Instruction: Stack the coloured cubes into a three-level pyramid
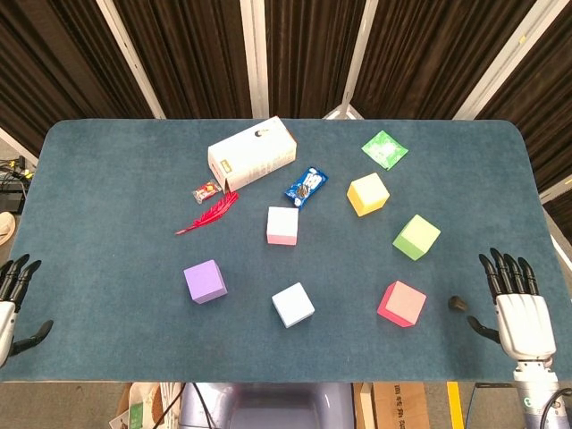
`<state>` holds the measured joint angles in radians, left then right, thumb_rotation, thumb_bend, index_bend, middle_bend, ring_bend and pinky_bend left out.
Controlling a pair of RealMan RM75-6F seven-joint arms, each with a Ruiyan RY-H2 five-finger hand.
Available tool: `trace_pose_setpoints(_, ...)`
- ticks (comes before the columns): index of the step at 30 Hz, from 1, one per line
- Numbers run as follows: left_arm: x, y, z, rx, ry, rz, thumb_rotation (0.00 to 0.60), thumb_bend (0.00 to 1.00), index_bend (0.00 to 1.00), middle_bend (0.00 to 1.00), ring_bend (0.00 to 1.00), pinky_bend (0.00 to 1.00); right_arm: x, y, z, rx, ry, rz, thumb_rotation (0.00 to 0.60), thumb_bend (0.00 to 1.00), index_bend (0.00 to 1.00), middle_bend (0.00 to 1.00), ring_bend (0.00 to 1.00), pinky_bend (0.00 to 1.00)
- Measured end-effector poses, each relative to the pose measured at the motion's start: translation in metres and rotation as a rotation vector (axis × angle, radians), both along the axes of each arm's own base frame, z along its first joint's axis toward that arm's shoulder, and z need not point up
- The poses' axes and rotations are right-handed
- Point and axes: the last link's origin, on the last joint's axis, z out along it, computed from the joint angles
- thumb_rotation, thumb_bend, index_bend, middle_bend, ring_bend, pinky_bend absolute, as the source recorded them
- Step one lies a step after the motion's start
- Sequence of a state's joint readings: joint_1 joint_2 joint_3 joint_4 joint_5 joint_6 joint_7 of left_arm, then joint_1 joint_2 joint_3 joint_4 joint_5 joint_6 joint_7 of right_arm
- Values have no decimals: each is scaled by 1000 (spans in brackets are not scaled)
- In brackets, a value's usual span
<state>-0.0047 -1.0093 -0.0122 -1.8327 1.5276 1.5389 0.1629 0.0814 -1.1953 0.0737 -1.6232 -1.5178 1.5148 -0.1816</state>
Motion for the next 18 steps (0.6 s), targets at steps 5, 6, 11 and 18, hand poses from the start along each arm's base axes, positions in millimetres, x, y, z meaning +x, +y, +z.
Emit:
trace_pose_setpoints(5, 1, 1, 2, 13, -20, -14, 600, 318, 47, 0, 0, 0, 2, -1, -5, 24, -51, -14, 600, 56, 0, 0, 0, 0)
trace_pose_setpoints(6, 0, 1, 3, 18, -27, -16, 600, 318, 47, 0, 0, 0, 2, -2, -6, 31, -67, -17, 600, 56, 0, 0, 0, 0)
trace_pose_setpoints(11, -1, 2, 5, 30, -40, -22, 600, 318, 47, 0, 0, 0, 7, -16, -3, 79, -126, -55, 600, 55, 0, 0, 0, 0)
trace_pose_setpoints(18, -3, 3, 7, 36, -46, -14, 600, 318, 47, 0, 0, 0, 33, -52, 2, 117, -158, -83, 600, 56, 0, 0, 0, 0)
